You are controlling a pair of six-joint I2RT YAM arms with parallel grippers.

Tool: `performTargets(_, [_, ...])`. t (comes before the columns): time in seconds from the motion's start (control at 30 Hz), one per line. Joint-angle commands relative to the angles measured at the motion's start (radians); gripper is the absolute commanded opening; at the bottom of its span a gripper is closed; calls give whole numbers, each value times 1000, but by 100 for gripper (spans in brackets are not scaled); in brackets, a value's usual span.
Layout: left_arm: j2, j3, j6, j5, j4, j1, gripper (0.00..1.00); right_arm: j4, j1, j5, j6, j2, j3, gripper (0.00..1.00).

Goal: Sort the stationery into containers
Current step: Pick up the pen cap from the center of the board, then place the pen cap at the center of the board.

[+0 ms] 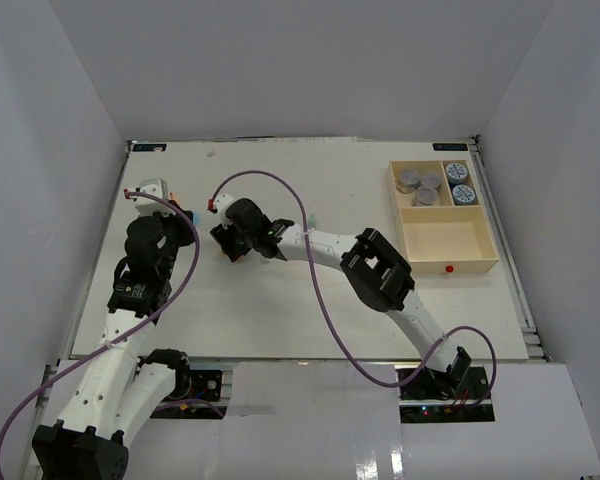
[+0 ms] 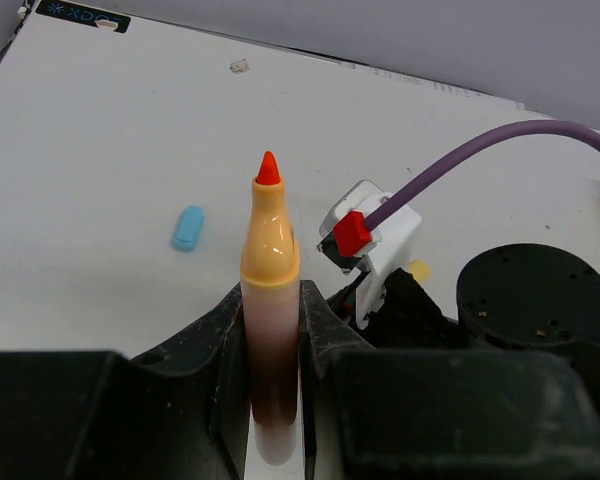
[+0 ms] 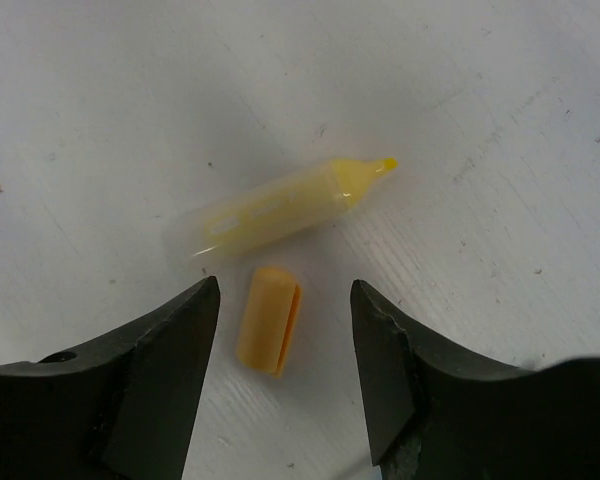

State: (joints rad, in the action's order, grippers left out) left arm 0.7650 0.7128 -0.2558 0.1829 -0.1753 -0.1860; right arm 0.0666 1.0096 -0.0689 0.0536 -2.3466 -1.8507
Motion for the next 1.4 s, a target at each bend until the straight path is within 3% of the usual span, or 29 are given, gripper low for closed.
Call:
performTargets(0.0, [-1, -1, -7, -14, 16, 5, 6, -8, 1, -29, 12, -20, -50, 61])
performTargets(0.3, [7, -1, -7, -33, 17, 3, 6, -16, 3, 1, 12, -14, 2, 45])
performTargets(0.5, [7, 1, -5, -36, 17, 5, 6, -8, 3, -14, 14, 85, 132, 21])
performTargets(0.53, [7, -1, -5, -36, 17, 5, 7, -8, 1, -20, 14, 110, 163, 13])
performTargets(0.6, [7, 1, -3, -43, 19, 5, 7, -10, 3, -22, 18, 198, 263, 9])
performTargets(0.97, [23, 2, -7, -97, 19, 3, 7, -42, -8, -58, 103, 627, 744, 9])
performTargets(1.37, [51, 1, 4, -216, 34, 5, 9, -191, -46, -120, 284, 695, 975, 13])
